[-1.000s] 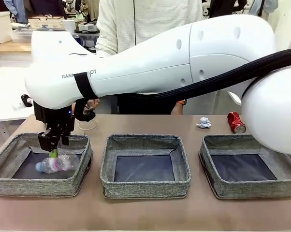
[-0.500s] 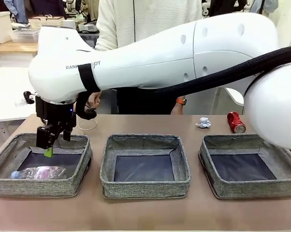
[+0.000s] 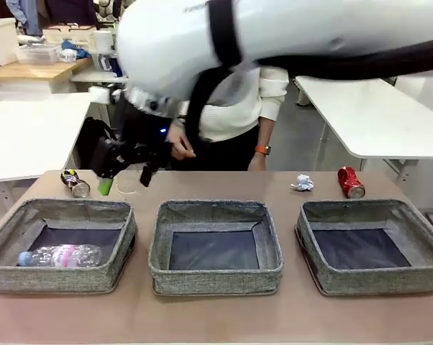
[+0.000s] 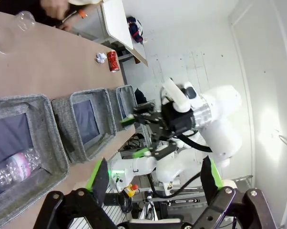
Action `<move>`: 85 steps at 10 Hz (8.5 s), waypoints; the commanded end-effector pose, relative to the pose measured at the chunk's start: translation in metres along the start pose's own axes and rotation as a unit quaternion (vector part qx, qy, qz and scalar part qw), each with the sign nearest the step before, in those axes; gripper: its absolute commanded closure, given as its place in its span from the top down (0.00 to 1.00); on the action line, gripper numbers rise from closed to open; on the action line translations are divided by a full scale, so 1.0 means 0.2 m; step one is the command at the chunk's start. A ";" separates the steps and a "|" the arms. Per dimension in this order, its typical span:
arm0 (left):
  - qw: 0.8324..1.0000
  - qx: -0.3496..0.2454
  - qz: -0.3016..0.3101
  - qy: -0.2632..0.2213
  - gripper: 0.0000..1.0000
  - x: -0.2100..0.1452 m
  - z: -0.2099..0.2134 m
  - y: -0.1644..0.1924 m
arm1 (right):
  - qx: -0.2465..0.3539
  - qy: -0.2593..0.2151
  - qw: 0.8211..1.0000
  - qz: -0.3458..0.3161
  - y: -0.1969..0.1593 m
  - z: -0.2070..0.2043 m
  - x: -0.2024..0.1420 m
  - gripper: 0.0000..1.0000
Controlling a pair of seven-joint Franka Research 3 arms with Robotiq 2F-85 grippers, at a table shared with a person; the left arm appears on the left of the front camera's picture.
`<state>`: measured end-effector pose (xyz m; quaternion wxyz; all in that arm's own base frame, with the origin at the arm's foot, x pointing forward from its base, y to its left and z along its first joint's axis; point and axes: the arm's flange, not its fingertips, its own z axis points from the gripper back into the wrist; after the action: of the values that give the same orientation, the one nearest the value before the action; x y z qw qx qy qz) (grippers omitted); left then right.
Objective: Sort the waste into the appropriate baskets.
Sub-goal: Place the picked waste into the Fabric basket indicated by the person, then pick up the waste item pointed out by the person.
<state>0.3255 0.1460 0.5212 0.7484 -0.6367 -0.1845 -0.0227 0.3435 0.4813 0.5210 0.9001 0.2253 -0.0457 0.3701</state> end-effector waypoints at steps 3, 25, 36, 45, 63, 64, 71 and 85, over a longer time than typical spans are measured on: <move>1.000 -0.011 -0.011 -0.003 1.00 0.01 0.00 -0.01 | 0.044 0.028 0.981 -0.188 -0.04 0.22 -0.81 1.00; 1.000 -0.011 -0.011 -0.003 1.00 0.01 0.00 -0.01 | 0.405 -0.279 0.820 -0.291 -1.36 1.19 -1.91 1.00; 1.000 -0.011 -0.011 -0.003 1.00 0.01 0.00 -0.01 | 0.405 -0.279 0.820 -0.291 -1.36 1.19 -1.91 1.00; 1.000 -0.011 -0.011 -0.003 1.00 0.01 0.00 -0.01 | 0.405 -0.279 0.820 -0.291 -1.36 1.19 -1.91 1.00; 0.681 0.668 0.251 -0.166 1.00 0.75 -0.83 0.63 | 0.405 -0.279 0.820 -0.291 -1.36 1.19 -1.91 1.00; 0.687 0.669 0.249 -0.135 1.00 0.76 -0.87 0.70 | 0.405 -0.279 0.820 -0.291 -1.36 1.19 -1.91 1.00; 0.734 0.651 0.188 -0.049 1.00 0.78 -0.96 0.78 | 0.405 -0.279 0.820 -0.291 -1.36 1.19 -1.91 1.00; 0.751 0.627 0.202 -0.042 1.00 1.01 -0.99 1.23 | 0.405 -0.279 0.820 -0.291 -1.36 1.19 -1.91 1.00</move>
<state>0.6266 0.0455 0.3259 0.9617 -0.0513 -0.0477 0.2651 0.2757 -0.0426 0.5321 0.7468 0.6607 -0.0760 0.0047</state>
